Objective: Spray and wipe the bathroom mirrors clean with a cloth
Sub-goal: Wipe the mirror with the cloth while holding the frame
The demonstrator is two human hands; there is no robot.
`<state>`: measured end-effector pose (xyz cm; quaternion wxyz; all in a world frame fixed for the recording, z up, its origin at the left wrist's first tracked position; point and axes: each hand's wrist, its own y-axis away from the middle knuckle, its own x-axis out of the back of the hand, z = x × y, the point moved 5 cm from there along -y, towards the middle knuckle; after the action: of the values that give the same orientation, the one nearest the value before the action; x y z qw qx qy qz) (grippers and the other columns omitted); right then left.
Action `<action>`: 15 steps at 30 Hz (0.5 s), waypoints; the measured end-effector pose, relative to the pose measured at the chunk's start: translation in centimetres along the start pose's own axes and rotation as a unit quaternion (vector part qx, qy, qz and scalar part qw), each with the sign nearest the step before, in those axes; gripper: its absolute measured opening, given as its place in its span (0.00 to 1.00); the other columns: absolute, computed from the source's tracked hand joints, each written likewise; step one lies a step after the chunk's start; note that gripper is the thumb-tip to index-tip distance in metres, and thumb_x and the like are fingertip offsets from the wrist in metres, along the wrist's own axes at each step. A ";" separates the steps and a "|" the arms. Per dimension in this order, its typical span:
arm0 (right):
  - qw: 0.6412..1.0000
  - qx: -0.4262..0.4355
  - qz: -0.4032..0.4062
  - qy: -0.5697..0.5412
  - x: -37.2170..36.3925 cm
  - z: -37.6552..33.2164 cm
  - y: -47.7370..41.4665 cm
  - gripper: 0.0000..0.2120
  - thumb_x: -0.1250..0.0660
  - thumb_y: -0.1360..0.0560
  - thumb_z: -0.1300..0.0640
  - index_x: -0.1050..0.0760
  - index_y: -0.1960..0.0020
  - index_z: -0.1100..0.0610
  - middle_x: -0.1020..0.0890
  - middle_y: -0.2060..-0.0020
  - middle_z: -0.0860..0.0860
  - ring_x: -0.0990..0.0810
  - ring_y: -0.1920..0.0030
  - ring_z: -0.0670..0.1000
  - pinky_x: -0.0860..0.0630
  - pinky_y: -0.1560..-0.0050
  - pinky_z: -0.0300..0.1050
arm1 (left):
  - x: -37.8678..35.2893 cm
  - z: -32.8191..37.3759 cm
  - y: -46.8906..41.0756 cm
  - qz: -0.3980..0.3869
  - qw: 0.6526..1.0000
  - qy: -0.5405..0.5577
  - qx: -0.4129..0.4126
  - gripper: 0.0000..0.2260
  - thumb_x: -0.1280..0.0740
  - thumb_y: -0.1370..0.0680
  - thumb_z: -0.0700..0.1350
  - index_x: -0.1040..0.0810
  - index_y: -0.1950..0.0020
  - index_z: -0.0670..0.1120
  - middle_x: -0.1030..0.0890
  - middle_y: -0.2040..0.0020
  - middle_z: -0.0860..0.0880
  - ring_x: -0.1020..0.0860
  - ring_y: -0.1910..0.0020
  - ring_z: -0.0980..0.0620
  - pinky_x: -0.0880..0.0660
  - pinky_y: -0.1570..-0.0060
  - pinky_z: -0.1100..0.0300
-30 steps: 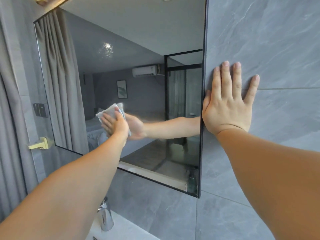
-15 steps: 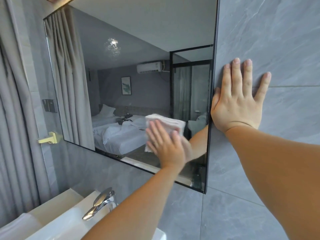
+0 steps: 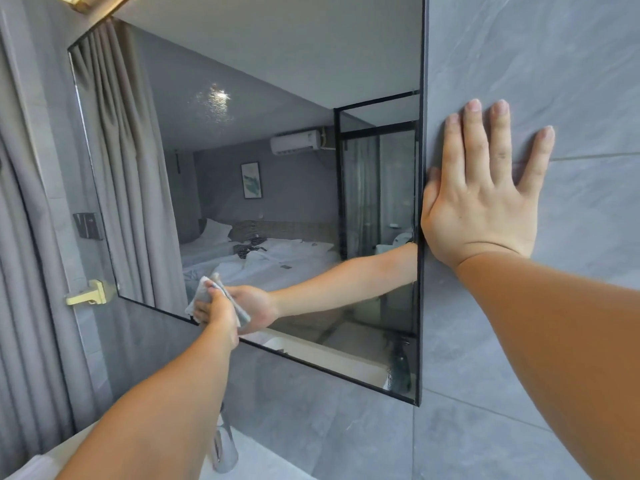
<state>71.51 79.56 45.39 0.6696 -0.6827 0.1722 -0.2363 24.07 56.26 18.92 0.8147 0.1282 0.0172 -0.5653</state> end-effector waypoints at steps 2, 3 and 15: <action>1.000 0.003 -0.001 -0.001 0.0 0.0 -0.1 0.29 0.48 0.14 0.54 0.50 0.16 0.59 0.47 0.16 0.55 0.52 0.16 0.60 0.57 0.22 0.74 | 1.4 0.8 2.9 0.028 1.000 -0.013 0.006 0.60 0.67 0.41 0.86 0.45 0.17 0.53 0.43 0.17 0.50 0.41 0.20 0.46 0.47 0.21 0.43; 1.000 0.003 -0.002 -0.002 0.0 0.0 0.0 0.29 0.48 0.14 0.54 0.50 0.16 0.60 0.47 0.16 0.55 0.52 0.16 0.60 0.57 0.22 0.74 | 2.4 1.7 6.6 0.023 1.000 -0.009 0.004 0.54 0.63 0.34 0.83 0.46 0.17 0.52 0.44 0.17 0.50 0.42 0.20 0.46 0.49 0.21 0.43; 0.999 -0.007 -0.048 -0.013 1.0 -0.3 -0.1 0.29 0.48 0.14 0.54 0.50 0.16 0.60 0.47 0.16 0.56 0.53 0.16 0.60 0.57 0.22 0.74 | 0.3 -1.8 37.7 -0.189 0.964 -0.114 -0.147 0.32 0.49 0.14 0.56 0.63 0.17 0.48 0.65 0.17 0.51 0.62 0.18 0.49 0.61 0.21 0.47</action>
<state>72.19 78.78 45.54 0.6545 -0.6982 0.1321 -0.2583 59.25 68.74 24.29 0.6992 -0.0640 0.0315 -0.7114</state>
